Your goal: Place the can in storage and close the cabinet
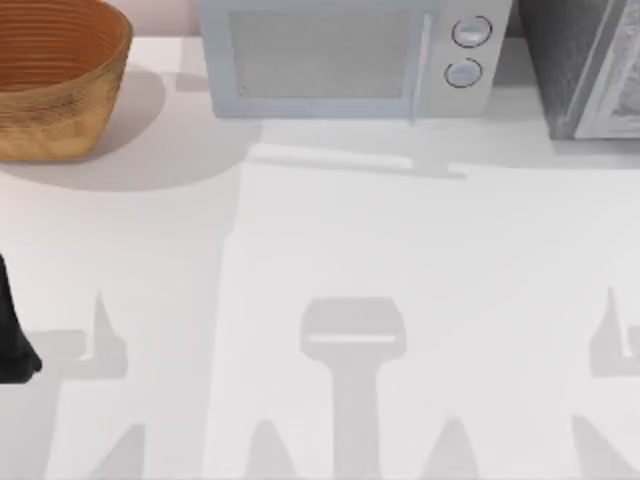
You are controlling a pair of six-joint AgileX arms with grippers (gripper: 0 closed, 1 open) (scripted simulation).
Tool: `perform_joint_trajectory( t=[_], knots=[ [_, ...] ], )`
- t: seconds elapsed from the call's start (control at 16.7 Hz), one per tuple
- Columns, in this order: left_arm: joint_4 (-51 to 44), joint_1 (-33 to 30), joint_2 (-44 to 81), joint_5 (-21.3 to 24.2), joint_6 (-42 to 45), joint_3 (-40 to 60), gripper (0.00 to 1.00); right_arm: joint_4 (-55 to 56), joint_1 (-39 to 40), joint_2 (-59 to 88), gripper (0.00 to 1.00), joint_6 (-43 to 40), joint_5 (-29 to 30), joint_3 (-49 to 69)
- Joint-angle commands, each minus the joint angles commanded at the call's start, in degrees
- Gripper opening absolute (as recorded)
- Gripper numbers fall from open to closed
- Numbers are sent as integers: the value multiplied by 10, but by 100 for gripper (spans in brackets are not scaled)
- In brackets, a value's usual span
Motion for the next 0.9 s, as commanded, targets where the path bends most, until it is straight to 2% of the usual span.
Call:
perform_joint_trajectory(
  t=[0.3,0.9],
  knots=[
    [0,0,0,0,0,0,100,121,-103,156,100,2,-102,37],
    [0,0,0,0,0,0,100,475,-406,611,100,9,-399,145]
  ],
)
